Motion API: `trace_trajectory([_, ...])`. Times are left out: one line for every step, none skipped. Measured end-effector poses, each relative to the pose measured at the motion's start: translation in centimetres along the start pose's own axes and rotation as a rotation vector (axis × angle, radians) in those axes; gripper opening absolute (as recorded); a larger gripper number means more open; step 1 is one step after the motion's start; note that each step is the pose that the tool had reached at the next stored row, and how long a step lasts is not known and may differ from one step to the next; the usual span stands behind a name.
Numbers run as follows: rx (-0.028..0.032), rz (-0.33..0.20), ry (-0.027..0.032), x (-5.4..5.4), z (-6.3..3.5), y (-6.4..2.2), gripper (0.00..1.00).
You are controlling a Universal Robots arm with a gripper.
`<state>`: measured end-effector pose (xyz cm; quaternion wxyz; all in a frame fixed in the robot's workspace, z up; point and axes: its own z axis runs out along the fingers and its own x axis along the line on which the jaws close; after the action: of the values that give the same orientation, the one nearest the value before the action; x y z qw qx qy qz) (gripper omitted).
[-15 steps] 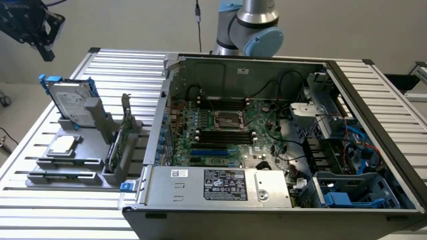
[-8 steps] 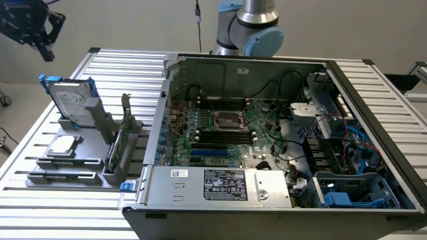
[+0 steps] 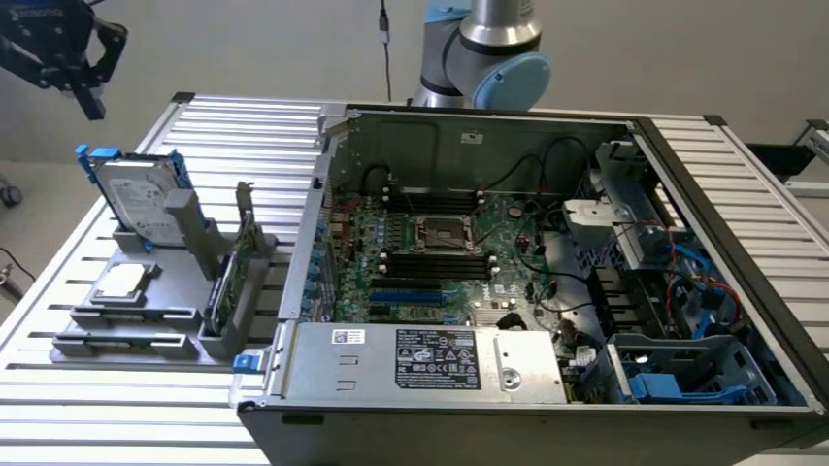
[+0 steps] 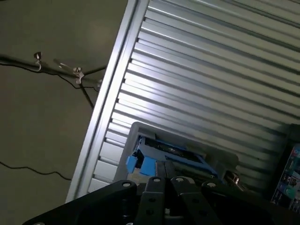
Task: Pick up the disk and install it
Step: 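Pick up the disk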
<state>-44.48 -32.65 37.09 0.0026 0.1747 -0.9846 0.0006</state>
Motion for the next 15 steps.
trace_trajectory([0.0001,-0.018,0.0000,0.00,0.01,0.00,0.11])
trace_trajectory([0.0002,-0.036,0.0000,0.00,0.01,0.00,0.11])
trace_trajectory([0.0003,-0.054,-0.0001,0.00,0.02,0.00,0.11])
trace_trajectory([0.0004,-0.073,0.0000,0.00,0.03,0.00,0.11])
trace_trajectory([0.0005,-0.091,0.0000,0.00,0.03,0.00,0.11])
trace_trajectory([0.0006,-0.109,0.0000,0.00,0.04,0.00,0.11])
trace_trajectory([0.0007,-0.128,-0.0001,0.00,0.05,0.00,0.11])
trace_trajectory([0.0008,-0.145,-0.0001,0.00,0.05,0.00,0.11])
trace_trajectory([0.0009,-0.163,-0.0001,0.00,0.06,0.00,0.11])
trace_trajectory([0.0010,-0.181,0.0000,0.00,0.06,0.00,0.11])
trace_trajectory([0.0011,-0.200,-0.0001,0.00,0.07,0.00,0.11])
trace_trajectory([0.0011,-0.218,-0.0001,0.00,0.08,0.00,0.11])
trace_trajectory([0.0012,-0.235,-0.0001,0.00,0.08,0.00,0.11])
trace_trajectory([0.0014,-0.255,-0.0001,0.00,0.09,0.00,0.11])
trace_trajectory([0.0014,-0.273,-0.0001,0.00,0.09,0.00,0.11])
